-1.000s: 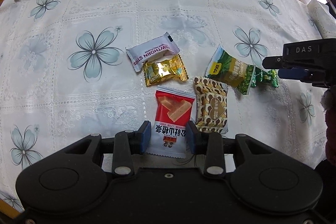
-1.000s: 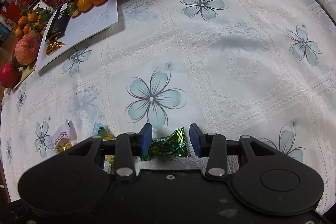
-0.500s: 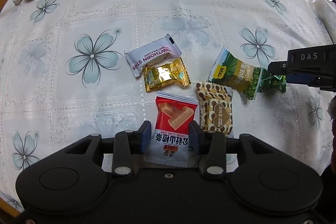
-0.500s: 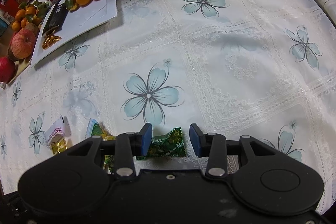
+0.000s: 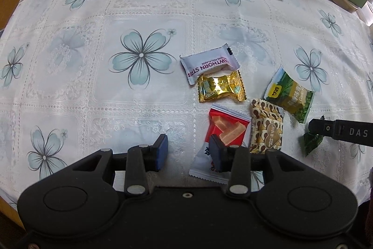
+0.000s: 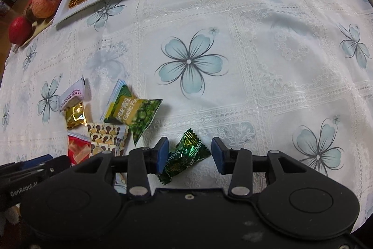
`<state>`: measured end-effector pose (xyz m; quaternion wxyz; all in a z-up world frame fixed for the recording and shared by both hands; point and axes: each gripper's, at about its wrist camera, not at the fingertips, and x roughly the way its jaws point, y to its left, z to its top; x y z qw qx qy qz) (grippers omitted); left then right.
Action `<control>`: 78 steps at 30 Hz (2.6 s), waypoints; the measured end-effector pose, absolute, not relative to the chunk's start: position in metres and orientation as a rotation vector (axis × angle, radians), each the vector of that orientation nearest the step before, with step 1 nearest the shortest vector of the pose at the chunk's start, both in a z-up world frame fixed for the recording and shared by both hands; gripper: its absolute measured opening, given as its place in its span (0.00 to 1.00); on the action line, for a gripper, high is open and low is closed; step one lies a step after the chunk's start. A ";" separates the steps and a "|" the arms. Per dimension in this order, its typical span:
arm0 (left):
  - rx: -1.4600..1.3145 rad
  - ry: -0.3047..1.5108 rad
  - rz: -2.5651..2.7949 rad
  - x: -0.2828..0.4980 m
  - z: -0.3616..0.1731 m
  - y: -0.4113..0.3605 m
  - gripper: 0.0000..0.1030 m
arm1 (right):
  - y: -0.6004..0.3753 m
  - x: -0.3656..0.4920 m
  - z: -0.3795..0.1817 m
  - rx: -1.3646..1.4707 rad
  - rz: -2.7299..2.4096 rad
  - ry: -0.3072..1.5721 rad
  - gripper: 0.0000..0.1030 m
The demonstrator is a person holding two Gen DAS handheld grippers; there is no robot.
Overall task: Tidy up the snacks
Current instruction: 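Grasp green twist-wrapped candy with right tool while left tool holds red packet, then carry both held snacks back over the gold tray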
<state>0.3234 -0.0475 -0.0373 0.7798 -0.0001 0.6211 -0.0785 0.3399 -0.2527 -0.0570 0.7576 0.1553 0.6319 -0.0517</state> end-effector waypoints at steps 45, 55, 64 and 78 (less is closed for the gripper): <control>0.080 1.301 -0.257 0.317 -0.042 -0.073 0.49 | -0.227 0.332 -0.058 0.335 -0.087 1.357 0.22; 0.146 1.304 -0.284 0.310 -0.048 -0.092 0.50 | -0.217 0.330 -0.056 0.285 -0.079 1.349 0.26; 0.002 1.384 -0.243 0.320 -0.043 -0.072 0.41 | -0.225 0.332 -0.056 0.351 -0.077 1.374 0.20; -0.022 1.353 -0.211 0.267 0.002 -0.036 0.41 | -0.235 0.278 -0.013 0.444 -0.065 1.267 0.20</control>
